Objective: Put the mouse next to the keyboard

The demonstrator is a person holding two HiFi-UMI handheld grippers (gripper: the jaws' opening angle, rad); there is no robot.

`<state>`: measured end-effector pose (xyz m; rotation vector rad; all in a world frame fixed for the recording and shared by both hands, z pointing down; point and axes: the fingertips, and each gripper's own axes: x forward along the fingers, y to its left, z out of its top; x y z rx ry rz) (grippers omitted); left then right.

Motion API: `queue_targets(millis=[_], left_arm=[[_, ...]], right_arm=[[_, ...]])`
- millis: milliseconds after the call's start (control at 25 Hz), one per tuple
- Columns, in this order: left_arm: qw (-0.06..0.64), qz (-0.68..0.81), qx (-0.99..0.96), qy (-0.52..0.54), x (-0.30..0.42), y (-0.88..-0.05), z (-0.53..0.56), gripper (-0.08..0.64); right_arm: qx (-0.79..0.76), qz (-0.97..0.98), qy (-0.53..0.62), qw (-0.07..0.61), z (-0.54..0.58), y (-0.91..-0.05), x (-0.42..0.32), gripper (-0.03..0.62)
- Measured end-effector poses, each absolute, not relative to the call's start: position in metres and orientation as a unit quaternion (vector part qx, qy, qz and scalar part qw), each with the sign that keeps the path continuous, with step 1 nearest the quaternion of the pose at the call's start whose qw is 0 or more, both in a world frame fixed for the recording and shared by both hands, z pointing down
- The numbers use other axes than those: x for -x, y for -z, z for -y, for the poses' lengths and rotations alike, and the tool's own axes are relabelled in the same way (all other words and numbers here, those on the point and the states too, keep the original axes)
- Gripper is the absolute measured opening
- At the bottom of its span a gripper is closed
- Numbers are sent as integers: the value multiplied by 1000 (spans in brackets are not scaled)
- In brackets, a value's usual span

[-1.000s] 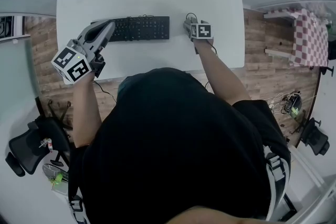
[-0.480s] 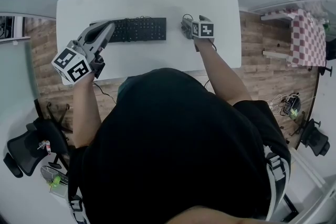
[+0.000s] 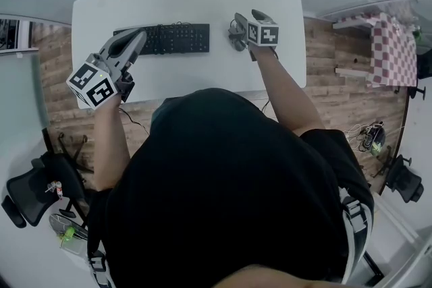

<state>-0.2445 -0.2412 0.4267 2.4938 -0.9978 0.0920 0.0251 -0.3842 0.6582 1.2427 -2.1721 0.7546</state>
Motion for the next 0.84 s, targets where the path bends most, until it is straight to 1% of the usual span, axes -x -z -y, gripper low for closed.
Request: queue_targets(millis=[560,840], left_arm=[[217,367,-904,-22,230,-419,218,23],[225,367,-903,-8,217,-419,212,23]], right_arm=[[-425,861,-213,179,380,-555,-1,235],[-411,880,-190,146,377,-512,-1,194]])
